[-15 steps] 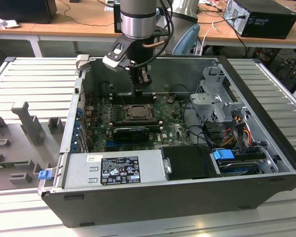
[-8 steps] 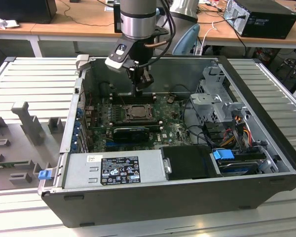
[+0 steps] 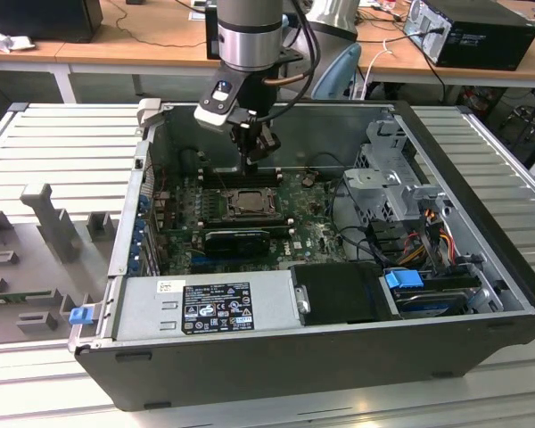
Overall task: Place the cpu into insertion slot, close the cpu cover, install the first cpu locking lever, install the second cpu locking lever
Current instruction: 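Install the first cpu locking lever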
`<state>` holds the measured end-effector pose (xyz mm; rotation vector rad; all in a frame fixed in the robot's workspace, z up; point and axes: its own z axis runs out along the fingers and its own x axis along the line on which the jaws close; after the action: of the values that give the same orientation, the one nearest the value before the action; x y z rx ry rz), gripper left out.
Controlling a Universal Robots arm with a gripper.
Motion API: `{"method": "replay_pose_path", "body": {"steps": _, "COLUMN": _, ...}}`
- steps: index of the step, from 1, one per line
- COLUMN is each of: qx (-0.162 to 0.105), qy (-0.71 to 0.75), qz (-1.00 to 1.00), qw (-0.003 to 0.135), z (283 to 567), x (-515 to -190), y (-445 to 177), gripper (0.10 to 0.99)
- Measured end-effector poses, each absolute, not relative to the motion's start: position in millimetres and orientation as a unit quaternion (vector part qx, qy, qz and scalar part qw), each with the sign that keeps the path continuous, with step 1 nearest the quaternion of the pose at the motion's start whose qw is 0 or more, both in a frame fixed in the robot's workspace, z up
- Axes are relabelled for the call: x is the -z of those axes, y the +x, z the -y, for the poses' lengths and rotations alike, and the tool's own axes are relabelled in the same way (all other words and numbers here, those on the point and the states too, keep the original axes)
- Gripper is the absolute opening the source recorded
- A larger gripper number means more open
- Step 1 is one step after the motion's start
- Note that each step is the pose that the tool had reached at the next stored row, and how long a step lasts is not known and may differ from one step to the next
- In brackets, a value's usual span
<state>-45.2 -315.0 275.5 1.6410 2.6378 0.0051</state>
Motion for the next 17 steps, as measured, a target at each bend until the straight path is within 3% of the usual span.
{"method": "replay_pose_path", "body": {"steps": 17, "qx": -0.003, "qy": 0.463, "qz": -0.886, "qw": 0.017, "z": 315.0, "x": -275.5, "y": -45.2, "gripper": 0.106}}
